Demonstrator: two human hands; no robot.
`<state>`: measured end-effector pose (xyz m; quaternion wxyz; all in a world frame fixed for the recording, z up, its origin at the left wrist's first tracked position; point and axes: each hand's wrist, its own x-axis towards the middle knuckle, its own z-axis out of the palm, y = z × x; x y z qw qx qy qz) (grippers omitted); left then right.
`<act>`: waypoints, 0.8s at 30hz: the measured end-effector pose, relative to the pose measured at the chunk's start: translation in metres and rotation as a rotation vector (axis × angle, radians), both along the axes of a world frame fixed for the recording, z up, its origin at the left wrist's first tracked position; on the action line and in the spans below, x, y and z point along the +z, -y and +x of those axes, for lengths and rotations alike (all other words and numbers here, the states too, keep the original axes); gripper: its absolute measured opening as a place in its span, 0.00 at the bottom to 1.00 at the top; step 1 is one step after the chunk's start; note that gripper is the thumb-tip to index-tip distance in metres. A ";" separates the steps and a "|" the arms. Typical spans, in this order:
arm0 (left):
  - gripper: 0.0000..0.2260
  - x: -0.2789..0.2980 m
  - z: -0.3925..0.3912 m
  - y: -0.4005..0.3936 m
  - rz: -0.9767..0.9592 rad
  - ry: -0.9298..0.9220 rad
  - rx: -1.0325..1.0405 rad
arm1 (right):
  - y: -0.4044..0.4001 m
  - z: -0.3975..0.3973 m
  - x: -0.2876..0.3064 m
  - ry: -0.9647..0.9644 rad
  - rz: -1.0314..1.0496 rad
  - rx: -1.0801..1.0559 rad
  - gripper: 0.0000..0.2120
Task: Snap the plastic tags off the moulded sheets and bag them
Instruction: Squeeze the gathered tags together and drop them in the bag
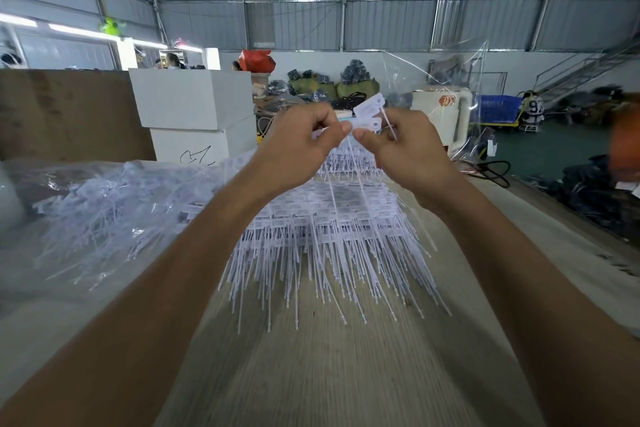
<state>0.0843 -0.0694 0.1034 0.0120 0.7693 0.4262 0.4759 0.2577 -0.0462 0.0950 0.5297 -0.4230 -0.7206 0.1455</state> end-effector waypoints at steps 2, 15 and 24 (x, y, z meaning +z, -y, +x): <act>0.13 0.000 0.000 -0.001 0.019 -0.050 0.049 | -0.001 -0.005 -0.002 -0.050 -0.018 -0.015 0.09; 0.08 -0.010 0.033 0.010 -0.042 -0.324 -0.091 | -0.022 0.030 -0.012 -0.409 -0.223 0.071 0.11; 0.09 -0.001 -0.006 -0.002 0.009 -0.198 -0.048 | -0.012 0.020 -0.014 -0.292 -0.262 0.232 0.08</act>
